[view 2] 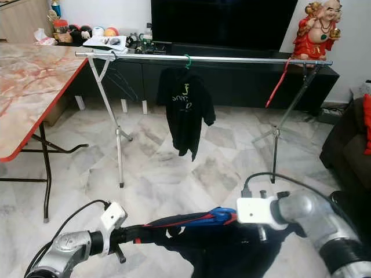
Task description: Hang hanger
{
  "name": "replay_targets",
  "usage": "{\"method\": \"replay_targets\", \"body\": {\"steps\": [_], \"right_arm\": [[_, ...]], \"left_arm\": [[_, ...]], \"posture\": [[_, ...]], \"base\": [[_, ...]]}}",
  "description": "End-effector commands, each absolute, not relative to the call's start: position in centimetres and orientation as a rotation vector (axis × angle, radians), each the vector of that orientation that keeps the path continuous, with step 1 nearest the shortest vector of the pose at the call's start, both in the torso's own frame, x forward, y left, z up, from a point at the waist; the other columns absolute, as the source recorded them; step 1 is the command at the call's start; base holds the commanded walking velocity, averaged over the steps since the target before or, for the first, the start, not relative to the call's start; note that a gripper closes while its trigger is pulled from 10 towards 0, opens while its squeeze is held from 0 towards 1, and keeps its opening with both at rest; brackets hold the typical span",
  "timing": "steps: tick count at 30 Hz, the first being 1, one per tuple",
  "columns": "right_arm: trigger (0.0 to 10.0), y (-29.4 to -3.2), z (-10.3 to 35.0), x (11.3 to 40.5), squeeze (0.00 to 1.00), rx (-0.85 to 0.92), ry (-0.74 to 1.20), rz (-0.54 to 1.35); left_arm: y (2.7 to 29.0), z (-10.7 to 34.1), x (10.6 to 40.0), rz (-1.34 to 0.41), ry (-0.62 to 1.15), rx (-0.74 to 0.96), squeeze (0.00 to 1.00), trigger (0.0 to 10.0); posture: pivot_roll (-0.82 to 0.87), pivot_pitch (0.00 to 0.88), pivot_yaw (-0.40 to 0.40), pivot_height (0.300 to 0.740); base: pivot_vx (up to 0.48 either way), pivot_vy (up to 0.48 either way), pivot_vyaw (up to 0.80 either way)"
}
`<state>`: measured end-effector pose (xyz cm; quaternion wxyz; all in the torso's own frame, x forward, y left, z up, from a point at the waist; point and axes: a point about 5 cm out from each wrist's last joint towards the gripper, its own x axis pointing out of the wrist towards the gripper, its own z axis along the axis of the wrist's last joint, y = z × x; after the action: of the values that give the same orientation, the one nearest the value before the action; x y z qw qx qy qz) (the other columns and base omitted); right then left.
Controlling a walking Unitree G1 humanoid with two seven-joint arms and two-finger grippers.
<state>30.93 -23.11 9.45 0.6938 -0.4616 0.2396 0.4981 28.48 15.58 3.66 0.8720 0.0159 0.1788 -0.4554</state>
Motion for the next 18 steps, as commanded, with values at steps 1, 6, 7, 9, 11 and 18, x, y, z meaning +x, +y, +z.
{"method": "replay_targets", "body": {"steps": [1, 6, 7, 9, 11, 18], "right_arm": [[0.0, -23.4, 8.5, 30.8, 0.0, -1.018, 0.554, 1.05], [0.0, -22.5, 6.8, 31.3, 0.0, -1.011, 0.548, 0.893], [0.0, -22.5, 6.8, 31.3, 0.0, -1.011, 0.548, 0.893], [0.0, -22.2, 6.6, 31.4, 0.0, -0.995, 0.537, 0.869], [0.0, -21.6, 6.4, 31.6, 0.0, -0.968, 0.523, 0.834], [0.0, -18.4, 5.7, 31.8, 0.0, -0.706, 0.469, 0.832]], "left_arm": [[15.6, 4.6, 28.6, -0.988, 0.35, 0.01, 0.0, 0.0], [15.0, 6.1, 28.5, -1.067, 0.314, -0.004, 0.0, 0.0], [15.0, 6.1, 28.5, -1.067, 0.314, -0.004, 0.0, 0.0], [14.9, 6.3, 28.5, -1.082, 0.31, -0.002, 0.0, 0.0], [14.7, 6.6, 28.5, -1.099, 0.307, -0.003, 0.0, 0.0], [13.6, 8.1, 27.9, -1.182, 0.285, -0.025, 0.0, 0.0]], "posture": [[0.06, 0.045, -0.035, 0.74], [0.07, 0.037, -0.028, 0.74], [0.07, 0.037, -0.028, 0.74], [0.07, 0.037, -0.026, 0.74], [0.07, 0.037, -0.024, 0.74], [0.08, 0.044, -0.023, 0.74]], "base": [[0.0, 0.0, 0.0], [0.0, 0.0, 0.0], [0.0, 0.0, 0.0], [0.0, 0.0, 0.0], [0.0, 0.0, 0.0], [0.0, 0.0, 0.0]]}}
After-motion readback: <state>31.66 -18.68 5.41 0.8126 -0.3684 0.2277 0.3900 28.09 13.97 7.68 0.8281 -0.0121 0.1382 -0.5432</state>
